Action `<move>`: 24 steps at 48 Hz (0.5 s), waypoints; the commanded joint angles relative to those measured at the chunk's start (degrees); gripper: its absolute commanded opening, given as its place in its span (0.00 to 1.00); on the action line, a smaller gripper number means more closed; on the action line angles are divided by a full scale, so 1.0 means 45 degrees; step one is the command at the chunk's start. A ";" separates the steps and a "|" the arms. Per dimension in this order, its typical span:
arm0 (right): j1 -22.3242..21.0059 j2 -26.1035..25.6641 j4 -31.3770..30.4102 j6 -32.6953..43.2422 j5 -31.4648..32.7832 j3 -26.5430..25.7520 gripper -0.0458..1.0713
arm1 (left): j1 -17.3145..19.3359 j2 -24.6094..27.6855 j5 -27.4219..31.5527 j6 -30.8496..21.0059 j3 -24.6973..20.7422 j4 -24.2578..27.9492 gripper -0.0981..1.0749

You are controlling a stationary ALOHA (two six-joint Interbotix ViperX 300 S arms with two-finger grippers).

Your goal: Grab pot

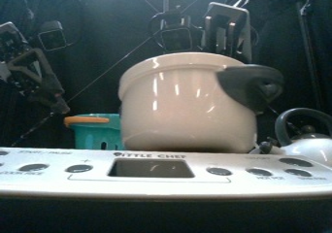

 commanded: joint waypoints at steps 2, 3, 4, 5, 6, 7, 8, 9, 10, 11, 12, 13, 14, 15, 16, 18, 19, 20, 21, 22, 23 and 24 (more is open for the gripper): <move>-0.0078 -0.0195 -0.0039 0.0000 0.0312 -0.0391 0.32 | 0.0020 0.0020 -0.0059 0.0020 -0.0117 0.0020 0.85; -0.0078 -0.0234 -0.0059 0.0000 0.0352 -0.0430 0.31 | 0.0000 0.0039 -0.0059 0.0020 -0.0117 0.0020 0.85; -0.0078 -0.0254 -0.0078 -0.0020 0.0391 -0.0449 0.31 | 0.0020 0.0039 -0.0059 0.0020 -0.0117 0.0020 0.85; -0.0059 -0.0273 -0.0117 -0.0020 0.0449 -0.0469 0.31 | 0.0020 0.0020 -0.0039 0.0020 -0.0098 0.0020 0.85; -0.0078 -0.0313 -0.0156 -0.0020 0.0508 -0.0488 0.31 | 0.0020 0.0020 -0.0059 0.0020 -0.0117 0.0020 0.85; -0.0078 -0.0352 -0.0195 -0.0020 0.0547 -0.0488 0.31 | 0.0020 0.0039 -0.0039 0.0020 -0.0117 0.0020 0.85; -0.0078 -0.0391 -0.0234 -0.0020 0.0625 -0.0508 0.31 | 0.0020 0.0039 -0.0059 0.0020 -0.0098 0.0020 0.85; -0.0078 -0.0449 -0.0254 -0.0020 0.0684 -0.0508 0.31 | 0.0020 0.0020 -0.0059 0.0020 -0.0098 0.0020 0.85; -0.0078 -0.0527 -0.0254 -0.0020 0.0742 -0.0488 0.31 | 0.0020 0.0020 -0.0039 0.0020 -0.0098 0.0020 0.85; -0.0059 -0.0566 -0.0273 -0.0020 0.0801 -0.0488 0.31 | 0.0000 0.0020 -0.0059 0.0020 -0.0098 0.0020 0.85; -0.0039 -0.0645 -0.0293 -0.0020 0.0840 -0.0488 0.31 | 0.0000 0.0020 -0.0059 0.0020 -0.0098 0.0020 0.85; -0.0020 -0.0723 -0.0312 -0.0020 0.0879 -0.0469 0.31 | 0.0000 0.0020 -0.0039 0.0020 -0.0098 0.0020 0.85; 0.0000 -0.0801 -0.0332 -0.0039 0.0918 -0.0449 0.31 | 0.0000 0.0020 -0.0059 0.0020 -0.0098 0.0020 0.85; 0.0020 -0.0879 -0.0352 -0.0039 0.0937 -0.0430 0.31 | 0.0000 0.0039 -0.0039 0.0020 -0.0098 0.0020 0.85; 0.0020 -0.0996 -0.0371 -0.0039 0.0957 -0.0391 0.31 | 0.0000 0.0039 -0.0059 0.0020 -0.0098 0.0020 0.85; 0.0020 -0.1230 -0.0391 -0.0020 0.0957 -0.0293 0.31 | 0.0000 0.0039 -0.0059 0.0020 -0.0098 0.0020 0.85; 0.0020 -0.1328 -0.0410 -0.0020 0.0977 -0.0254 0.31 | 0.0020 0.0020 -0.0059 0.0020 -0.0098 0.0020 0.85; 0.0020 -0.1445 -0.0410 -0.0020 0.0977 -0.0176 0.31 | 0.0000 0.0020 -0.0059 0.0020 -0.0098 0.0020 0.85; 0.0039 -0.1543 -0.0410 -0.0020 0.0977 -0.0098 0.31 | 0.0020 0.0020 -0.0039 0.0020 -0.0098 0.0020 0.85; 0.0020 -0.1719 -0.0410 0.0039 0.0977 0.0039 0.31 | 0.0000 0.0020 -0.0059 0.0020 -0.0098 0.0020 0.85; 0.0020 -0.1758 -0.0410 0.0059 0.0977 0.0078 0.31 | 0.0000 0.0020 -0.0059 0.0020 -0.0098 0.0020 0.85; 0.0020 -0.1895 -0.0410 0.0117 0.0977 0.0234 0.31 | 0.0000 0.0039 -0.0059 0.0020 -0.0098 0.0020 0.85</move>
